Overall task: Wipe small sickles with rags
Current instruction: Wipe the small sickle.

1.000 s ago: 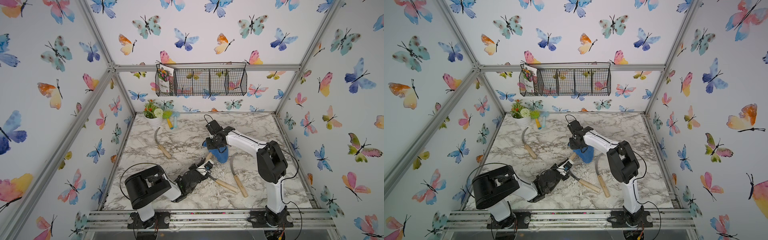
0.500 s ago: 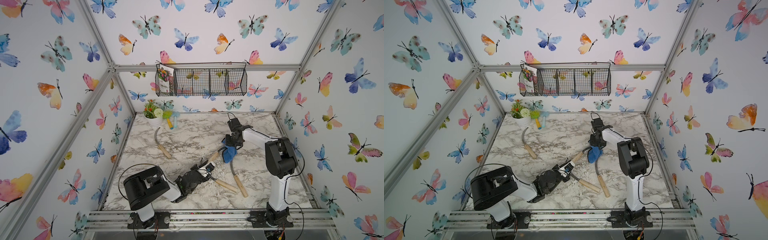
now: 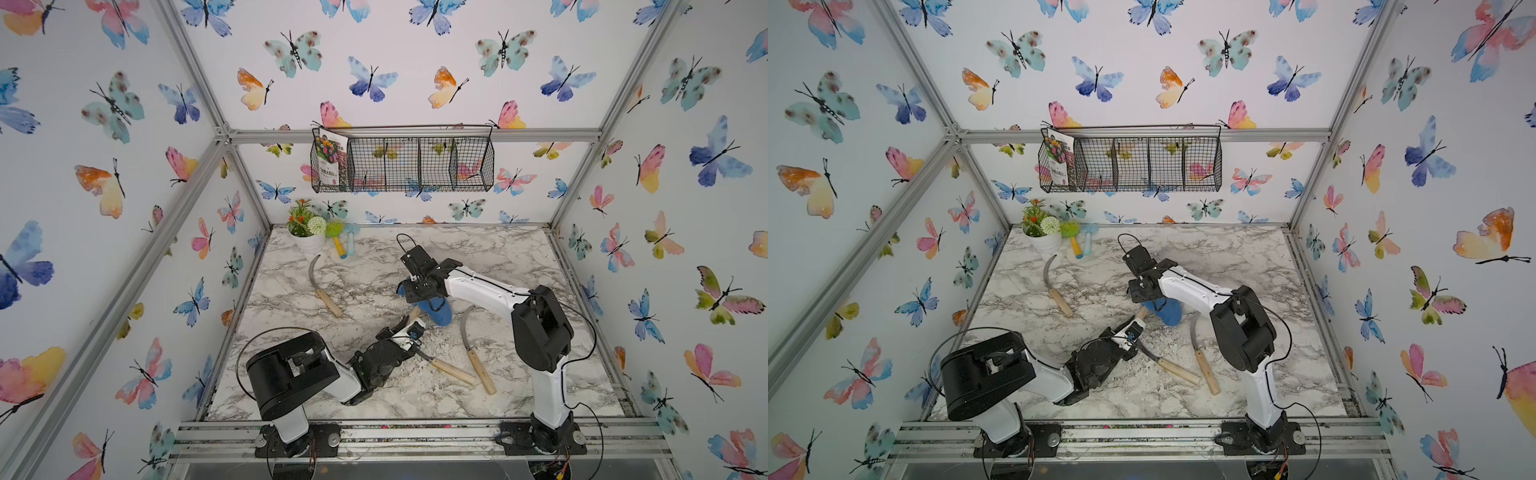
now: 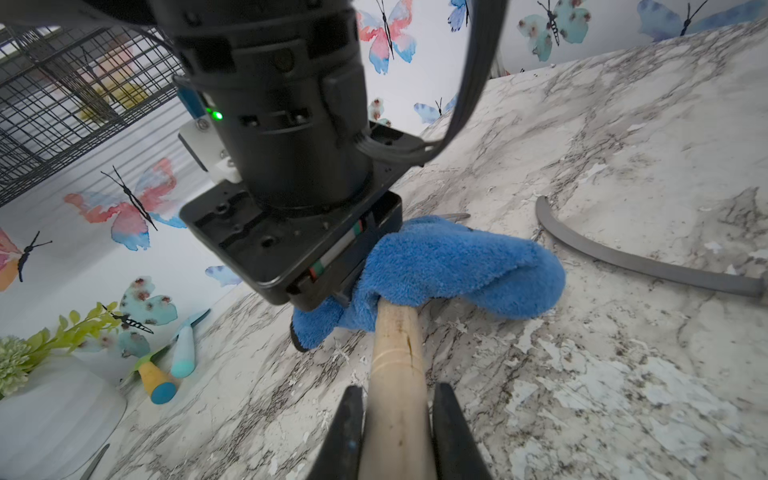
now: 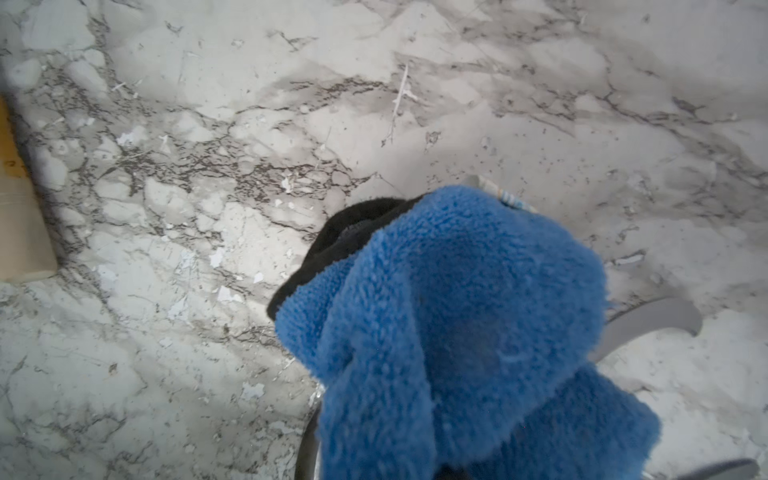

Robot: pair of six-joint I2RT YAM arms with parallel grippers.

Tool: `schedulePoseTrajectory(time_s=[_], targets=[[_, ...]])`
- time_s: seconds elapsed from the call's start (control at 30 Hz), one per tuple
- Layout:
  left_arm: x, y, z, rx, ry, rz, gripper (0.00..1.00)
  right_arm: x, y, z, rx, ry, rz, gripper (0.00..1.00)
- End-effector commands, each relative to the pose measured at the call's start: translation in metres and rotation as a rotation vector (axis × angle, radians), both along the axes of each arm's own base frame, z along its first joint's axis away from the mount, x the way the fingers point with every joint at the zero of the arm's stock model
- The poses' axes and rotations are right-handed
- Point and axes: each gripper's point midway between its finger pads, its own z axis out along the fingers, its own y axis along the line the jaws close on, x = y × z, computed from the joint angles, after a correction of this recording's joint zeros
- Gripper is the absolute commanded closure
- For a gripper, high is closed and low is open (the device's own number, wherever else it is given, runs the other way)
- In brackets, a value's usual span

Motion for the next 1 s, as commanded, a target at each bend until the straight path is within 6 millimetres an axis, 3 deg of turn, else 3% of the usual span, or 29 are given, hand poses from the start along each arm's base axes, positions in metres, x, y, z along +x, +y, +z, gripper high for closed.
schedulePoseTrajectory(time_s=[0.0, 0.2, 0.4, 0.67, 0.97], targets=[[0.005, 0.002, 0.023, -0.066, -0.045, 0.025, 1.0, -0.006, -0.023, 0.001, -0.055, 0.038, -0.051, 0.98], [0.005, 0.004, 0.024, -0.071, -0.045, 0.028, 1.0, 0.013, -0.083, -0.037, -0.046, 0.158, -0.17, 0.98], [0.004, 0.005, 0.025, -0.073, -0.046, 0.028, 1.0, 0.031, -0.157, -0.066, -0.099, 0.199, -0.327, 0.98], [0.005, 0.004, 0.024, -0.07, -0.047, 0.032, 1.0, 0.032, -0.161, -0.062, -0.08, 0.196, -0.336, 0.98], [0.017, 0.018, 0.027, -0.08, -0.054, 0.142, 1.0, 0.033, -0.192, -0.058, -0.052, 0.177, -0.44, 0.98]])
